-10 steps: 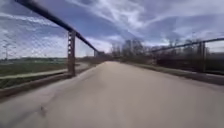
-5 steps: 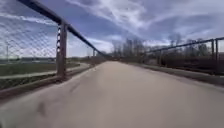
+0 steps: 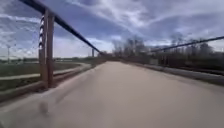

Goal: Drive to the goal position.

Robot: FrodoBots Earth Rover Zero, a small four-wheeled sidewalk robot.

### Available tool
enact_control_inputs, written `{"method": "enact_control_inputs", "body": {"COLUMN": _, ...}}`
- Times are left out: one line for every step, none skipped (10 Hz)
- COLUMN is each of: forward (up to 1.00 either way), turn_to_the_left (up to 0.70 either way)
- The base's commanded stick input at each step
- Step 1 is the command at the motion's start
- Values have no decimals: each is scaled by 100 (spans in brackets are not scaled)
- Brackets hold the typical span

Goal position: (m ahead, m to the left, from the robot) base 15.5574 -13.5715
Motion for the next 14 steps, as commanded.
{"method": "enact_control_inputs", "body": {"forward": 100, "turn_to_the_left": 1}}
{"method": "enact_control_inputs", "body": {"forward": 100, "turn_to_the_left": 1}}
{"method": "enact_control_inputs", "body": {"forward": 100, "turn_to_the_left": 1}}
{"method": "enact_control_inputs", "body": {"forward": 100, "turn_to_the_left": 1}}
{"method": "enact_control_inputs", "body": {"forward": 100, "turn_to_the_left": 1}}
{"method": "enact_control_inputs", "body": {"forward": 100, "turn_to_the_left": 1}}
{"method": "enact_control_inputs", "body": {"forward": 100, "turn_to_the_left": 1}}
{"method": "enact_control_inputs", "body": {"forward": 100, "turn_to_the_left": 1}}
{"method": "enact_control_inputs", "body": {"forward": 100, "turn_to_the_left": 1}}
{"method": "enact_control_inputs", "body": {"forward": 100, "turn_to_the_left": 1}}
{"method": "enact_control_inputs", "body": {"forward": 100, "turn_to_the_left": 1}}
{"method": "enact_control_inputs", "body": {"forward": 100, "turn_to_the_left": 1}}
{"method": "enact_control_inputs", "body": {"forward": 100, "turn_to_the_left": 1}}
{"method": "enact_control_inputs", "body": {"forward": 100, "turn_to_the_left": 1}}
